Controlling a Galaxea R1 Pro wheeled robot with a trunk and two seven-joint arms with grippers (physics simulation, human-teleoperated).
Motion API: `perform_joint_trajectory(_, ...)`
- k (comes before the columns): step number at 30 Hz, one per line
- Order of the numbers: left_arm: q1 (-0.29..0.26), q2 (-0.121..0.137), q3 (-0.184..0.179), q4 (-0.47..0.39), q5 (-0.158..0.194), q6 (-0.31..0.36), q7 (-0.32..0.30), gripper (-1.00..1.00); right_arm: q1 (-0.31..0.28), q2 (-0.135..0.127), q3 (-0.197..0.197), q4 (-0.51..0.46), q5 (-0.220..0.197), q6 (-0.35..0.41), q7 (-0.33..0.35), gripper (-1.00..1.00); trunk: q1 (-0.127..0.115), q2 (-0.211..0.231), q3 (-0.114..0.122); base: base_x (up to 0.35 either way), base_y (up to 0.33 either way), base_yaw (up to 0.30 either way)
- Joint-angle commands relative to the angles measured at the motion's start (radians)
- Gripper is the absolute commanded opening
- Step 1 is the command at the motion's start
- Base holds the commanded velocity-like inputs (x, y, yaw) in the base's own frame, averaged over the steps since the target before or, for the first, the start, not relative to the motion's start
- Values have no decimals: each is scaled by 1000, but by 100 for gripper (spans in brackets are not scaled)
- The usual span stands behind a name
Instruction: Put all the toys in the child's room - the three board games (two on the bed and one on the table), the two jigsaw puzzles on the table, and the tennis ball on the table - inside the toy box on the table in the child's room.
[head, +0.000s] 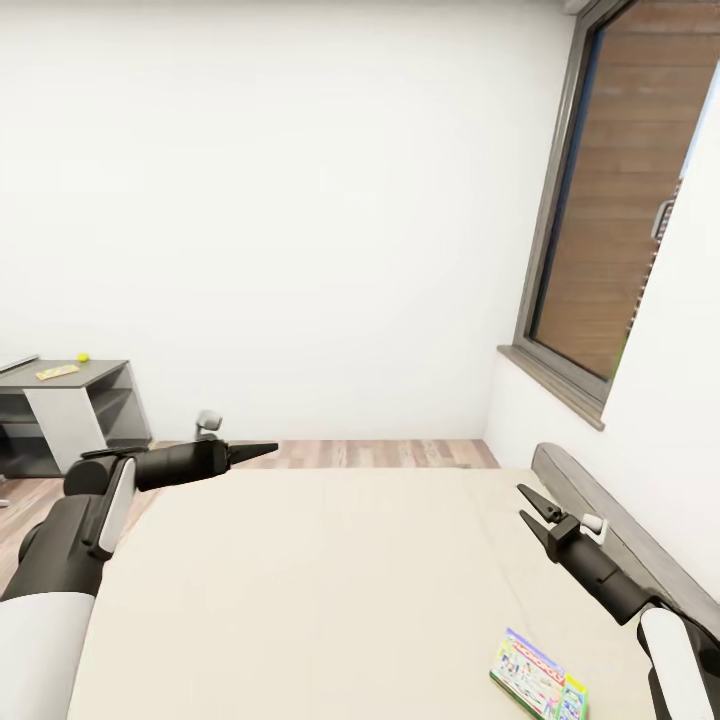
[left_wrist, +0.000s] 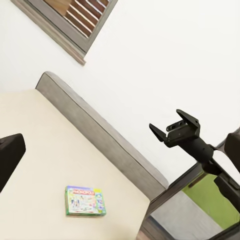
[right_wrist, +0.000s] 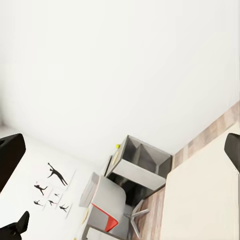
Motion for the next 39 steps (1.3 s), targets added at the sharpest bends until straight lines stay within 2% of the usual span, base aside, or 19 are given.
perform_joint_trajectory(1,0,0,0,0,2,8,-1,100,-1,0,-1,1,-2,6,2,100,0,-1,0,0,-287,0)
perform_joint_trajectory(39,0,0,0,0,2,8,-1,100,-1,0,-1,2,-2,6,2,100,0,-1,0,0,-286,0)
